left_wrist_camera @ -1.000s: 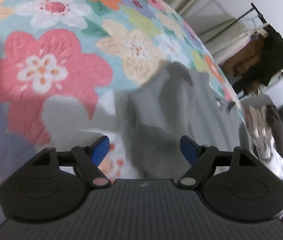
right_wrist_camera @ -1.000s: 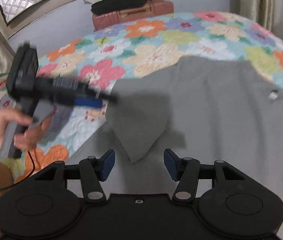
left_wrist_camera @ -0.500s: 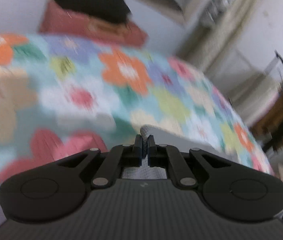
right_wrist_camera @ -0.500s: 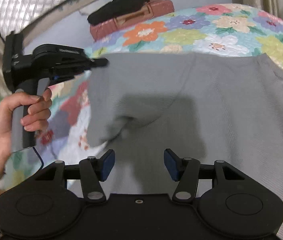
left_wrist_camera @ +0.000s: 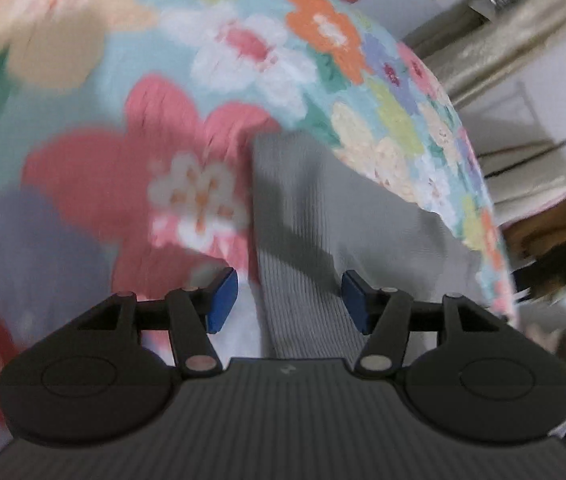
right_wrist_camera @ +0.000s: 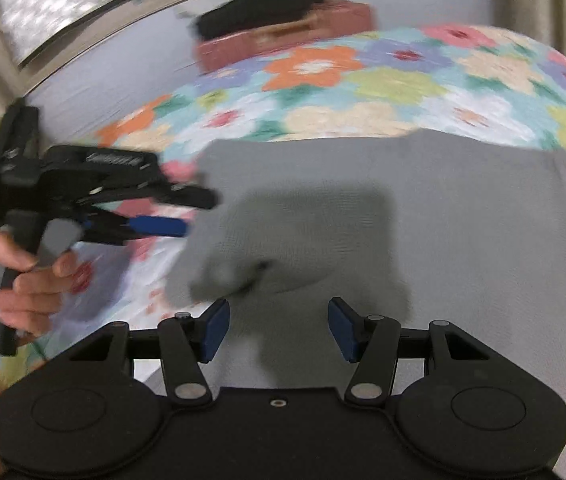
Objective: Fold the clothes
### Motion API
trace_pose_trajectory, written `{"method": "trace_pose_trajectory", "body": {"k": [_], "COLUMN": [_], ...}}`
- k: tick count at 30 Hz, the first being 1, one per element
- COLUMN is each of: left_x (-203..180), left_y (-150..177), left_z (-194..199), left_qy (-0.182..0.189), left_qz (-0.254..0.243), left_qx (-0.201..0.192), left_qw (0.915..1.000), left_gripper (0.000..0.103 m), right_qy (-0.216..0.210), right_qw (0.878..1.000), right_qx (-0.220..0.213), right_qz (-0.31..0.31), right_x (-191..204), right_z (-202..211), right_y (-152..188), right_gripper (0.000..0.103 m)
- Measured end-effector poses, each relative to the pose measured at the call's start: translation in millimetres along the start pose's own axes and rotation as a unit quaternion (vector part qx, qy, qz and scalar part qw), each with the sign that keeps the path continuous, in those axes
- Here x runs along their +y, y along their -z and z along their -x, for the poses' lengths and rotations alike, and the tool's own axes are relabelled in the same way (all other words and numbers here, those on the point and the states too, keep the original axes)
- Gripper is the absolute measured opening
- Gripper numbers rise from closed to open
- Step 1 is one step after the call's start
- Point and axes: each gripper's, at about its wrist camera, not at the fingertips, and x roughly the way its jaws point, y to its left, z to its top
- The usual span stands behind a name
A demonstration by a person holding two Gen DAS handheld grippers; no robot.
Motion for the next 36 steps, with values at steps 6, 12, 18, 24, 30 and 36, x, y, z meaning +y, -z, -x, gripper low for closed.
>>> {"method": "trace_pose_trajectory", "body": {"k": [6, 12, 18, 24, 30, 36], "left_x": [10, -3, -35, -22, -32, -30], "left_y": [0, -5, -43, -45, -44, -33], "left_z": [-21, -33, 18, 2, 7, 26], "left_qy": [0.095, 0.142, 0.109, 0.059, 0.02, 0.012], "left_qz": [0.034, 0.012, -0.104, -0.108, -0.13, -0.125], "left_qx": [0.015, 0.033, -0.103, -0.075, -0.07, -0.049], "left_qw": [0.9948, 0.9892, 0.9832, 0.9896, 0.9889, 0.9908], "left_gripper": [0.08, 0.005, 0.002, 0.002, 0.017, 0.047], "right_qy": [-0.012, -0.012, -0.016, -0.053, -0.022, -0.001], "right_qw": [0.998, 0.998, 0.999, 0.994, 0.993, 0.997], "right_qx": [0.047, 0.062, 0.042, 0.08, 0.091, 0.052], "right_qz": [0.042, 0.01, -0.003, 0.042, 0.07, 0.06], "right_x": [34, 30, 33, 43, 53, 27], "right_z": [-18, -33, -22, -26, -28, 7], "right_y": [7, 7, 8, 17, 13, 1], "right_gripper": [0.066, 0.078, 0.078, 0.079, 0.082, 0.082]}}
